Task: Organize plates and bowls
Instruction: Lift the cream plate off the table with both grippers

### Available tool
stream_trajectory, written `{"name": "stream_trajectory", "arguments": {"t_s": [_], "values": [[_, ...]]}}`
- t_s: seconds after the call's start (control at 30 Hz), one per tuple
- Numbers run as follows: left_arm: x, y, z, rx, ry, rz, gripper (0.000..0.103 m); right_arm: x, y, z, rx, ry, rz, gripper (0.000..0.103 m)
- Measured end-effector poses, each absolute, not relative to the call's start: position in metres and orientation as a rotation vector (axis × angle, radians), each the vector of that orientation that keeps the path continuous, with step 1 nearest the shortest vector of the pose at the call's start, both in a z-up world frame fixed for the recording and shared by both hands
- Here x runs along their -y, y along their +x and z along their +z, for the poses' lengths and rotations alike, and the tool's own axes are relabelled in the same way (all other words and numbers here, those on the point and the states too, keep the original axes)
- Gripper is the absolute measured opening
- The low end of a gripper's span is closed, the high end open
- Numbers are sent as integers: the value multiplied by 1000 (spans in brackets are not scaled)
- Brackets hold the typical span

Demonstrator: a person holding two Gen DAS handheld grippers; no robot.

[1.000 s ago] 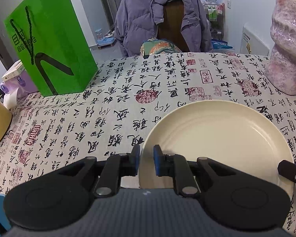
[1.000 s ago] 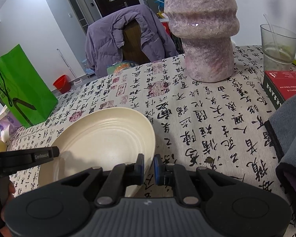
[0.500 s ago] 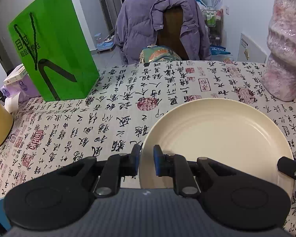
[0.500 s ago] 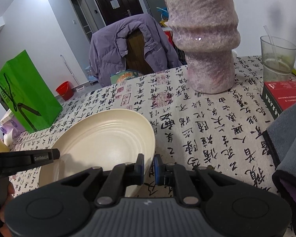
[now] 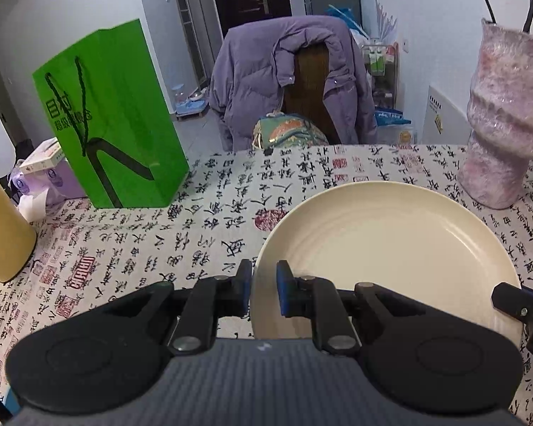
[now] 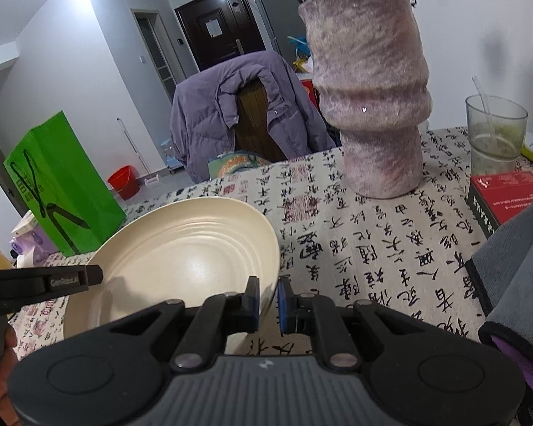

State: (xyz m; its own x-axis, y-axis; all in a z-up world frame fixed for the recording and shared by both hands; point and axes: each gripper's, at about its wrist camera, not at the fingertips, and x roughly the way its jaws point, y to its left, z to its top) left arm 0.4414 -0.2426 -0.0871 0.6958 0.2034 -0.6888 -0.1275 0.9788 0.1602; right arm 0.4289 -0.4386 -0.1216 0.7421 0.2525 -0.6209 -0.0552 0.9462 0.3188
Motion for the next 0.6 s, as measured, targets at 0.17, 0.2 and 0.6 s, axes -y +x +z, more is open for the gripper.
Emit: {"name": "stream_trajectory", "arguments": {"t_s": [0.17, 0.2, 0.6], "values": [[235, 435, -78, -761, 92, 192, 15, 433, 421, -112, -682, 283, 186, 10], [233, 434, -76, -757, 88, 193, 15, 432, 419, -110, -675, 280, 190, 11], [224, 407, -52, -681, 97, 168, 15, 418, 403, -92, -607, 238, 187, 11]]}}
